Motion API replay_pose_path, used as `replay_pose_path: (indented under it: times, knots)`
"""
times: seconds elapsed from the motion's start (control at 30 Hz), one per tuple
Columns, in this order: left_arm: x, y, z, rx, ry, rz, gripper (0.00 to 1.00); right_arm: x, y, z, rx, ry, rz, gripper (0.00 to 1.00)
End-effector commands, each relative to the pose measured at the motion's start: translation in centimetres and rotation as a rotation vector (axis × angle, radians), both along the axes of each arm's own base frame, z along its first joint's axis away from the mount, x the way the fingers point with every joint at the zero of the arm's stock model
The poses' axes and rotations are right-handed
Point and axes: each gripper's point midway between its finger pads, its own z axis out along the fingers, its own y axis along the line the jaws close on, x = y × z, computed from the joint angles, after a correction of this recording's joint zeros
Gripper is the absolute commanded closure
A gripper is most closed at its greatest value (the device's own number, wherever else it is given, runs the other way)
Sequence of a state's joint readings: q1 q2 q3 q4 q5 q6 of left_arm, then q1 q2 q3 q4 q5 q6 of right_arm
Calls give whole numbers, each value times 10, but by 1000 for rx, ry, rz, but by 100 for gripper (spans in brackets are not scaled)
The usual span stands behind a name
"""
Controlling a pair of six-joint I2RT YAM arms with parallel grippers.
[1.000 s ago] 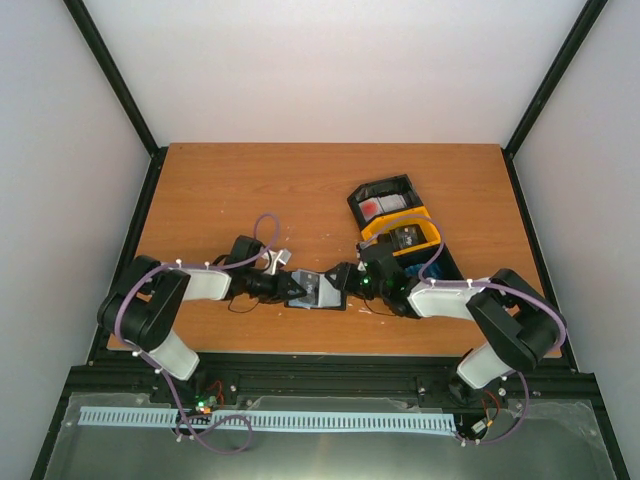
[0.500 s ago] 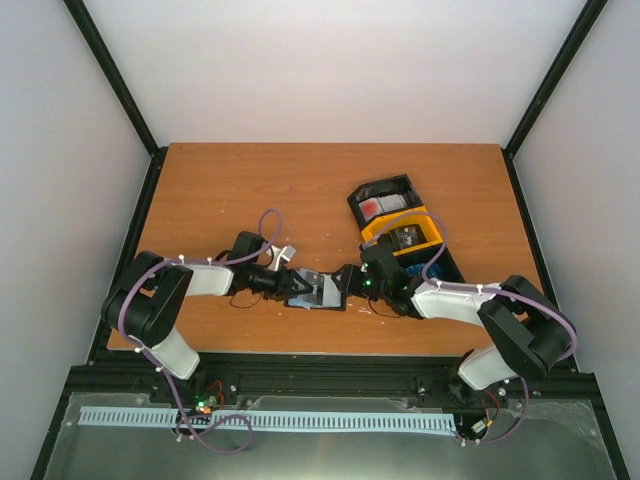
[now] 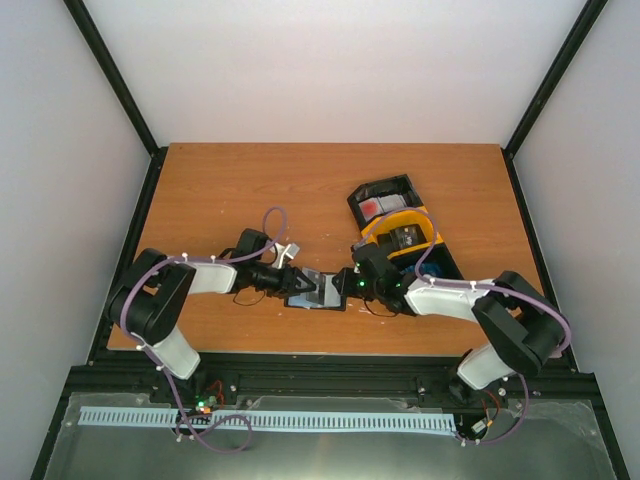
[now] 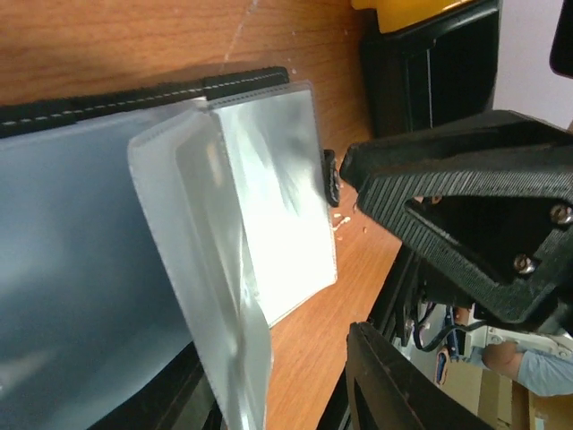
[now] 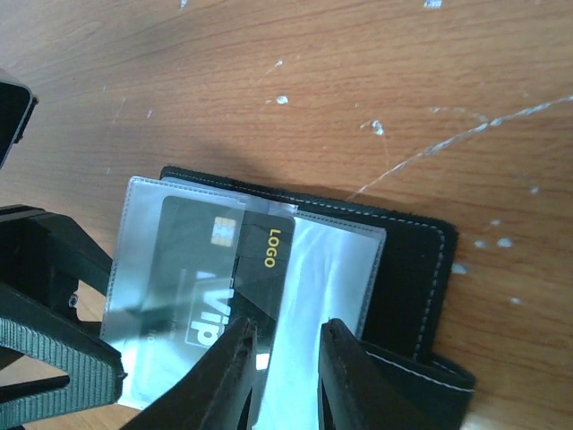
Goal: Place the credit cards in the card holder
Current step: Insert the credit card into the card holder, then turn over the card slot in the card holder.
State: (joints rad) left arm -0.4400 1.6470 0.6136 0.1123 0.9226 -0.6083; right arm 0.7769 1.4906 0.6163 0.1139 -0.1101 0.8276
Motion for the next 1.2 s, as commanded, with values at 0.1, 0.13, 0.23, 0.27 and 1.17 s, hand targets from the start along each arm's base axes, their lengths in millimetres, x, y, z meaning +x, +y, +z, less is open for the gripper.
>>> replay_pose_path:
  times: [0.1, 0.13, 0.23, 0.27, 1.17]
  knots:
    - [9, -6, 2, 9, -46, -15, 64, -4, 16, -21, -67, 45, 72, 84]
    - [8, -6, 1, 12, -43, -15, 63, -2, 16, -24, -84, 49, 67, 85]
    - [8, -5, -1, 20, -42, -11, 63, 0, 19, -30, -107, 57, 76, 87]
    - [8, -5, -1, 21, -41, -11, 63, 0, 22, -31, -103, 60, 86, 88]
    - [11, 8, -23, 137, -42, 39, 94, -5, 50, -38, 90, 124, 93, 89]
